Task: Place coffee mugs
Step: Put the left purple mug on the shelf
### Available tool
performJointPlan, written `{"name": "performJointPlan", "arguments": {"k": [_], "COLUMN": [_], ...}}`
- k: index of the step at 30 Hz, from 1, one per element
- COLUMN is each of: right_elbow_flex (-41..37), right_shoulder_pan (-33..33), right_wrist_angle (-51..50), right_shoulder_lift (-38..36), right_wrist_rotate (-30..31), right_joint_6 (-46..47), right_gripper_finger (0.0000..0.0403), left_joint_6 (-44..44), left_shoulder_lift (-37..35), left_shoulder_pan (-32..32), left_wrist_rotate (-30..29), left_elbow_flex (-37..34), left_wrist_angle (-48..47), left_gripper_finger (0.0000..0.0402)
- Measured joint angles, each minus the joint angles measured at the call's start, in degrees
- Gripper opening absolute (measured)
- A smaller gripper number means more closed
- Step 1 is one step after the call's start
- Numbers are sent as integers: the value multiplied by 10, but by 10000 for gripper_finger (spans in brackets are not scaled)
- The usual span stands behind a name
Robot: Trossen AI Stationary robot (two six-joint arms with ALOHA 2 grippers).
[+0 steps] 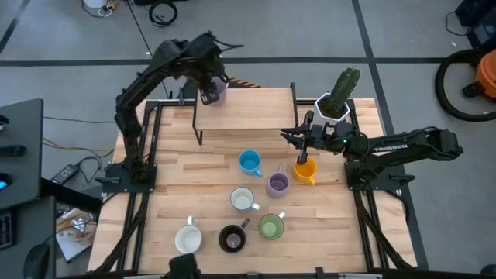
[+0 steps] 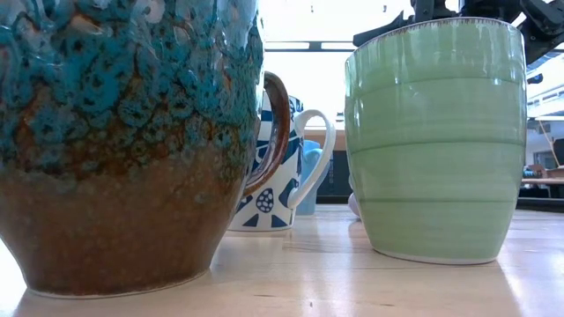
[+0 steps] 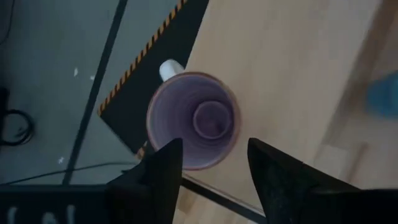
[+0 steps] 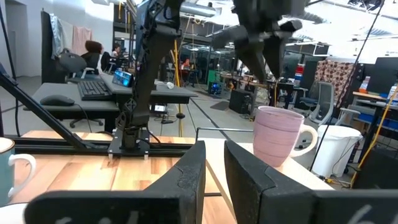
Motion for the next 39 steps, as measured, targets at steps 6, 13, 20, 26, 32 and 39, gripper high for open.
{"name": "performJointPlan", "arguments": {"k": [6,13,20,26,32,39], "right_elbow_flex": [0,0,15,120,256,353], "right_shoulder_pan": [0,0,0,-6,-36,-73], "right_wrist_angle": [0,-1,-8,-76,-177,-215], "right_shoulder_lift": [0,0,27,125,218,298], "right_wrist_rotate": [0,0,32,41,46,42], "right_joint_6": [6,6,13,12,20,27], "right_gripper_finger": [66,66,66,66,66,66], "left_joint_6": [-21,-47,-47,-63,-104,-92], "left_shoulder_lift": [-85,-207,-349,-422,-454,-519], "left_shoulder_pan": [-8,-22,-49,-62,-70,-96], "left_wrist_rotate": [19,52,55,56,63,66], "left_elbow_flex": [-35,-167,-412,-585,-694,-845], "left_wrist_angle": [7,86,260,418,512,684], "left_gripper_finger": [154,134,132,132,132,132]}}
